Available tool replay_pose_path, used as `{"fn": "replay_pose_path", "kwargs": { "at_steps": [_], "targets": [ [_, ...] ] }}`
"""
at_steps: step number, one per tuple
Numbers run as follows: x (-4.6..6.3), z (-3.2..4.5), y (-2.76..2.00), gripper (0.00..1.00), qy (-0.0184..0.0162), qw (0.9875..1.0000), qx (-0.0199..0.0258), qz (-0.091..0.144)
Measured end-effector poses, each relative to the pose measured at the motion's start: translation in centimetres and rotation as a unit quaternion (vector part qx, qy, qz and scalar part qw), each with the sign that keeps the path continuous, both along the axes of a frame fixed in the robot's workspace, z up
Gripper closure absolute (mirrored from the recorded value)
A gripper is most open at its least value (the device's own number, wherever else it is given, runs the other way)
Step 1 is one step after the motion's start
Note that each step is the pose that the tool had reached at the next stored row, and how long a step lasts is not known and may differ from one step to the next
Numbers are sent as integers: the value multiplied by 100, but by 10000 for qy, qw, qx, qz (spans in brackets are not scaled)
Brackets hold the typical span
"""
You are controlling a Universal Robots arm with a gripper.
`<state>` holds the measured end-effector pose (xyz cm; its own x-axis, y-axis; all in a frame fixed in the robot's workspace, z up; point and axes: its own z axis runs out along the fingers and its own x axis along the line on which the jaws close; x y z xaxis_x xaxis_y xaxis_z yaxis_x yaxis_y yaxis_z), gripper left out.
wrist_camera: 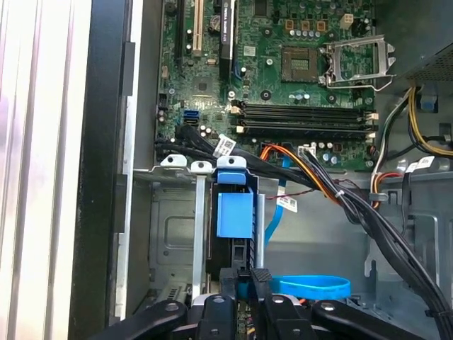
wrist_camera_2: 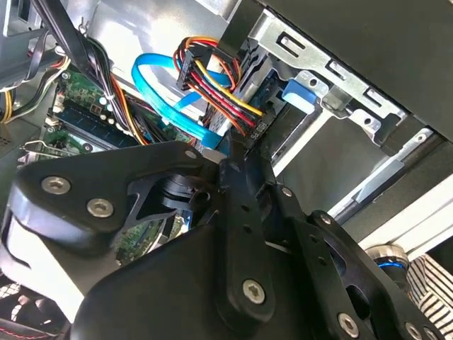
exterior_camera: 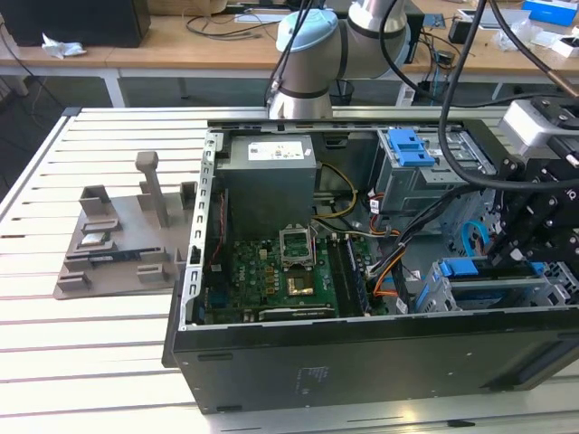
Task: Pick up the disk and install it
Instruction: 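Insert the second disk wire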
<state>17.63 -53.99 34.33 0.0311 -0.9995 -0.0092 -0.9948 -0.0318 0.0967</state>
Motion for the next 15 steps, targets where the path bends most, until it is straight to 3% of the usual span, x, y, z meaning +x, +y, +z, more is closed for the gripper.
{"fn": "replay_pose_path", "kwargs": {
  "at_steps": [2,5,8,10,15],
  "targets": [
    [0,146,4,76,0,10000,-2,0],
    [0,299,7,89,0,10000,-2,0],
    [0,410,7,89,0,10000,-1,0],
    [0,448,7,89,0,10000,-2,0],
    [0,455,7,89,0,10000,-1,0]
  ]
}}
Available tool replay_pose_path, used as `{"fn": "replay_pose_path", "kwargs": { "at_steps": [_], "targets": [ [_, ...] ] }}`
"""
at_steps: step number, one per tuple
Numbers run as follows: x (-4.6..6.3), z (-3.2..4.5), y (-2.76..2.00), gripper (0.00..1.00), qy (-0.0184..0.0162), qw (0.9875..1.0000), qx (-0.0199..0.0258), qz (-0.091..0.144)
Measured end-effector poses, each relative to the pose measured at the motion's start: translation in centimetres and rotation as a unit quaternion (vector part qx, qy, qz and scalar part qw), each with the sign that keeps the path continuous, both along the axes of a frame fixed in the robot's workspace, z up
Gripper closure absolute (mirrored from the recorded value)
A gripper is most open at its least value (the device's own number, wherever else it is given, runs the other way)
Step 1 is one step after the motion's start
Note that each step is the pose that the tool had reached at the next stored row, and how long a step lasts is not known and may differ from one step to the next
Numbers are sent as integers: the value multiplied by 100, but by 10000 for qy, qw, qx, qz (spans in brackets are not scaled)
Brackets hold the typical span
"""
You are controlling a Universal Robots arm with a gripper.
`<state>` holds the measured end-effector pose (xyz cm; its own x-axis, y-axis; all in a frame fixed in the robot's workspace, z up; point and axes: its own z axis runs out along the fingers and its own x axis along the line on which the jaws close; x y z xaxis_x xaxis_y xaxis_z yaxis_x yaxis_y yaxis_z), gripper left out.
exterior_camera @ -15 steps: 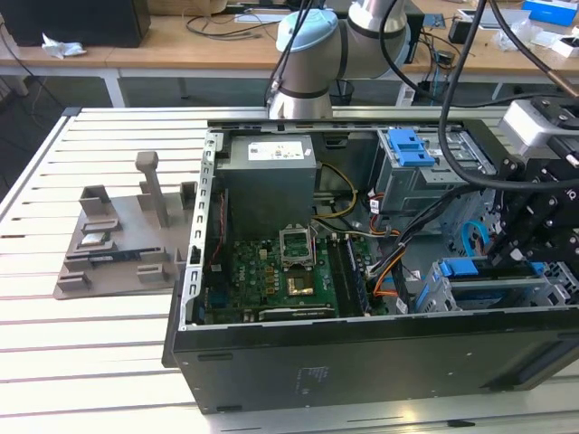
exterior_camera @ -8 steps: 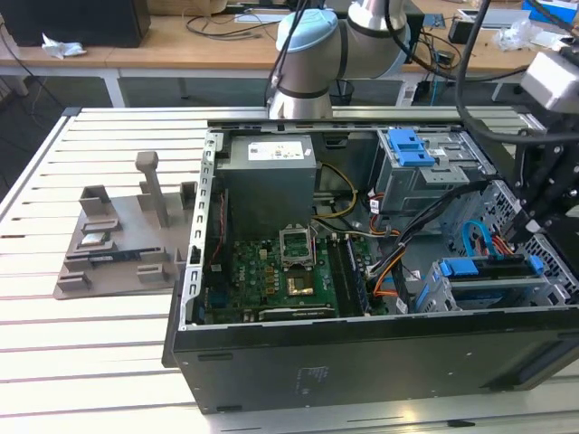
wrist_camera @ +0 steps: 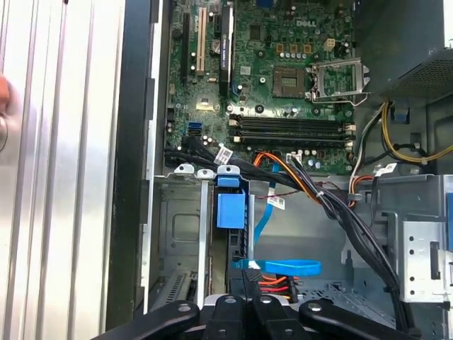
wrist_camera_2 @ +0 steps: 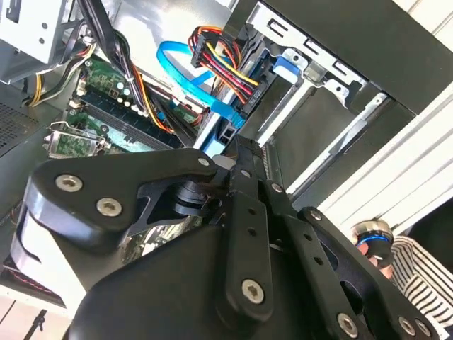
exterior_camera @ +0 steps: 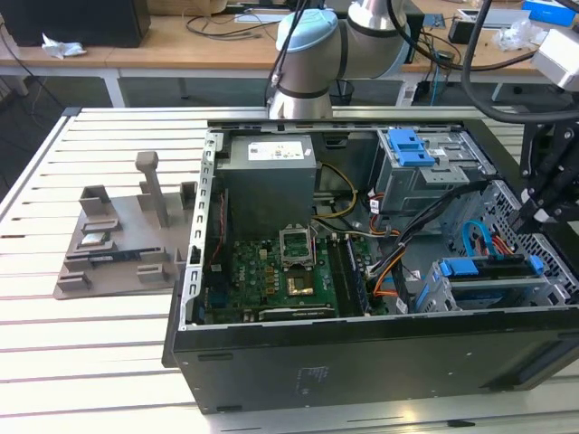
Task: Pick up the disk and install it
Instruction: 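Insert the second disk wire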
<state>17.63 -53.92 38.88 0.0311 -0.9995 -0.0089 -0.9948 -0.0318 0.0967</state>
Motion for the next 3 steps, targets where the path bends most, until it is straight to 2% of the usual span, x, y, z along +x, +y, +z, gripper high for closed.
{"fn": "replay_pose_path", "kwargs": {
  "at_steps": [3],
  "targets": [
    [0,1,0,89,0,10000,0,0]
  ]
}}
